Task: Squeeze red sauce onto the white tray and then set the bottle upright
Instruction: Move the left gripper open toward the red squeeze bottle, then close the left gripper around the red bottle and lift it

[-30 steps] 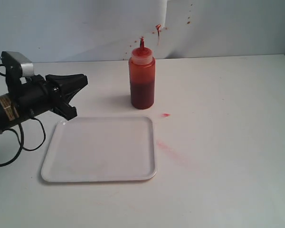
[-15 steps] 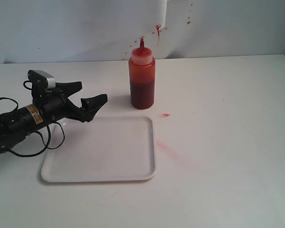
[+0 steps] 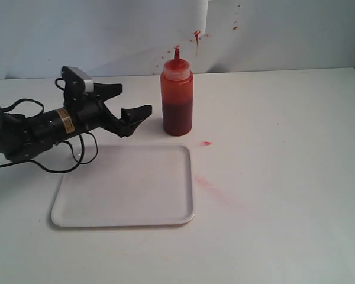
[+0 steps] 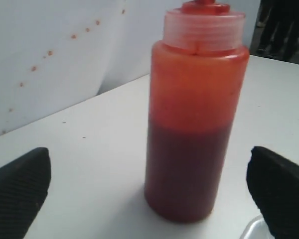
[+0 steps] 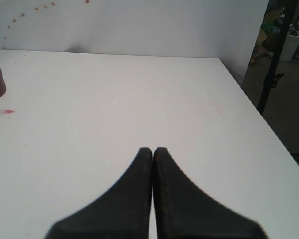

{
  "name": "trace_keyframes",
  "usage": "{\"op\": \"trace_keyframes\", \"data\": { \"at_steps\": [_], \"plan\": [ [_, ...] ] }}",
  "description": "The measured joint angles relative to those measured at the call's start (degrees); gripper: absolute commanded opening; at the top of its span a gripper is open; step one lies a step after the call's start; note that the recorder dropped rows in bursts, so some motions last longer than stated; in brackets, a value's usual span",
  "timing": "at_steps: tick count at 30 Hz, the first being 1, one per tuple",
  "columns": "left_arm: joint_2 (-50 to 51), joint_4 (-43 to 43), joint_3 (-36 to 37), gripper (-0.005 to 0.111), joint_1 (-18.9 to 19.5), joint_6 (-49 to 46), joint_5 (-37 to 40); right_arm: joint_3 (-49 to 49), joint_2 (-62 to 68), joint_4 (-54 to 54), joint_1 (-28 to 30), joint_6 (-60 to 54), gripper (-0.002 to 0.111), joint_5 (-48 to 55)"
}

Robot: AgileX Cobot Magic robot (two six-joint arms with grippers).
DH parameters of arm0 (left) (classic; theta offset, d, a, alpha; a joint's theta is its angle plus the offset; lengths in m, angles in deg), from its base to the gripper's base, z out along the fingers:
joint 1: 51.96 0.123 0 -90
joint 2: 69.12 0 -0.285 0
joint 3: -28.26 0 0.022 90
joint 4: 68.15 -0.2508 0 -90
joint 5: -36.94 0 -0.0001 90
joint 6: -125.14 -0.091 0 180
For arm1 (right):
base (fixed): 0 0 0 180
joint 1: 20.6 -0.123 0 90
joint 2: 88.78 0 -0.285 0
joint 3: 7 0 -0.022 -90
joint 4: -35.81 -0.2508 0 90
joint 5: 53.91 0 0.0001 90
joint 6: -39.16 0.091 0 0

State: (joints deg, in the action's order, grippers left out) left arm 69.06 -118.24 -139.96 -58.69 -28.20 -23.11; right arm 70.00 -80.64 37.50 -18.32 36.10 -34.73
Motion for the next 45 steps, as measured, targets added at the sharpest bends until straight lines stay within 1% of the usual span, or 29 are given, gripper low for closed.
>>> {"op": "trace_keyframes", "data": {
  "at_steps": [3,6,10,12,14,17,19,20,24,27,33,36,41,45],
  "plan": [
    [3.3,-0.8,-3.4,0.104,-1.9,1.2,0.1,0.0,0.0,0.0,0.0,0.0,0.0,0.0],
    [9.1,-1.0,-9.2,0.104,-4.0,1.4,0.5,0.0,0.0,0.0,0.0,0.0,0.0,0.0],
    [13.7,-1.2,-14.6,0.104,-5.2,1.4,0.5,0.0,0.0,0.0,0.0,0.0,0.0,0.0],
    [14.5,-1.4,-16.2,0.104,-5.6,1.4,0.6,0.0,0.0,0.0,0.0,0.0,0.0,0.0],
    [14.9,-1.4,-16.4,0.104,-6.9,1.4,0.7,0.0,0.0,0.0,0.0,0.0,0.0,0.0],
    [14.9,-1.4,-16.7,0.104,-8.9,1.3,3.2,0.0,0.0,0.0,0.0,0.0,0.0,0.0],
    [14.9,-1.5,-18.3,0.104,-9.5,1.0,6.3,0.0,0.0,0.0,0.0,0.0,0.0,0.0],
    [14.9,-1.6,-19.6,0.104,-9.5,1.0,8.4,0.0,0.0,0.0,0.0,0.0,0.0,0.0],
    [14.9,-1.6,-22.9,0.104,-9.5,2.1,12.7,0.0,0.0,0.0,0.0,0.0,0.0,0.0],
    [14.9,-1.8,-23.7,0.104,-9.5,3.4,14.2,0.0,0.0,0.0,0.0,0.0,0.0,0.0],
    [14.9,-1.8,-23.8,0.104,-9.8,4.6,14.6,0.0,0.0,0.0,0.0,0.0,0.0,0.0],
    [14.9,-1.8,-24.0,0.104,-10.6,5.1,15.2,0.0,0.0,0.0,0.0,0.0,0.0,0.0],
    [14.9,-2.6,-24.0,0.104,-13.0,5.3,20.9,0.0,0.0,0.0,0.0,0.0,0.0,0.0],
    [14.9,-2.7,-24.0,0.104,-13.7,5.4,23.6,0.0,0.0,0.0,0.0,0.0,0.0,0.0]
  ]
}}
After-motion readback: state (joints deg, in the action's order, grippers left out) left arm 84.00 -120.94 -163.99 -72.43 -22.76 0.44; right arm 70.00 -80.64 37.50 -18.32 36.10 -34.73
